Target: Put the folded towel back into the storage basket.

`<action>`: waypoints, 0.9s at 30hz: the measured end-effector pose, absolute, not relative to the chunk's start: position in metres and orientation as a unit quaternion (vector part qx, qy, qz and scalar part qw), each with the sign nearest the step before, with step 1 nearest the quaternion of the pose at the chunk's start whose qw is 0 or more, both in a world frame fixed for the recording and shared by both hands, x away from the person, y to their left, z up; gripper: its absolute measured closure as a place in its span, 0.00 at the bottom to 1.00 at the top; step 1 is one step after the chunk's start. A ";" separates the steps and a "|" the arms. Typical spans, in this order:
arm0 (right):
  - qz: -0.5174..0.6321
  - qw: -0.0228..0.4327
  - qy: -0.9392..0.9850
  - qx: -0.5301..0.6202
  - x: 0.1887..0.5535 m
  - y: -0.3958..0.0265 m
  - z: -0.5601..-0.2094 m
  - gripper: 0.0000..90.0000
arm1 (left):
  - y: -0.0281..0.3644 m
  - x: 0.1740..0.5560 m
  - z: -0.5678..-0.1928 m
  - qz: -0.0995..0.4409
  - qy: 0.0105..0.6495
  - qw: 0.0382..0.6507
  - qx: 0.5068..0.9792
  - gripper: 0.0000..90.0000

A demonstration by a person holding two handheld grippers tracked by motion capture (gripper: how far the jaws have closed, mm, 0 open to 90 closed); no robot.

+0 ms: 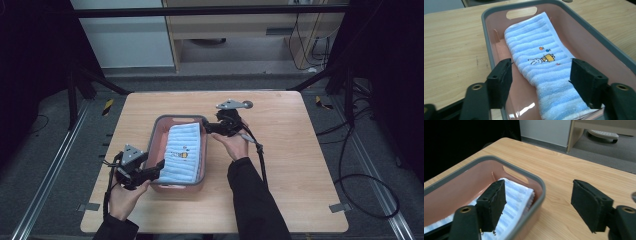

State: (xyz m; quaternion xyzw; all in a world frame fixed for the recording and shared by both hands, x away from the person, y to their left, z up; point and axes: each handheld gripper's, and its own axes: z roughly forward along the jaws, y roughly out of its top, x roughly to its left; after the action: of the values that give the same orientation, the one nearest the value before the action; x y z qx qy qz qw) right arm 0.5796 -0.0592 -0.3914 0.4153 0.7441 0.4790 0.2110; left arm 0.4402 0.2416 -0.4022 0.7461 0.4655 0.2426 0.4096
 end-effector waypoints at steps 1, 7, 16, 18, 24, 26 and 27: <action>0.481 0.211 0.743 0.416 0.577 -0.065 -0.390 0.28 | 0.243 0.440 -0.401 0.243 0.465 0.413 0.745 0.34; 0.494 0.211 0.728 0.426 0.557 -0.103 -0.385 0.24 | 0.255 0.440 -0.397 0.249 0.463 0.423 0.739 0.30; 0.498 0.218 0.720 0.431 0.525 -0.158 -0.392 0.24 | 0.273 0.440 -0.397 0.256 0.475 0.427 0.726 0.30; 0.497 0.218 0.720 0.433 0.519 -0.168 -0.395 0.24 | 0.278 0.440 -0.398 0.258 0.478 0.423 0.725 0.31; 0.484 0.223 0.719 0.447 0.501 -0.197 -0.410 0.24 | 0.293 0.440 -0.403 0.259 0.488 0.421 0.720 0.38; 0.480 0.224 0.719 0.450 0.496 -0.207 -0.415 0.24 | 0.297 0.440 -0.404 0.263 0.489 0.418 0.719 0.41; 0.477 0.225 0.720 0.452 0.494 -0.211 -0.418 0.24 | 0.299 0.440 -0.404 0.267 0.489 0.415 0.719 0.41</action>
State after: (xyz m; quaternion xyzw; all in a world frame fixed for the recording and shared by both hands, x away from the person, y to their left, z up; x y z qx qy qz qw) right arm 0.4936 -0.2110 -0.4179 0.4521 0.7196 0.4767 0.2248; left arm 0.4397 0.2994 -0.4045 0.7191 0.4887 0.2672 0.4155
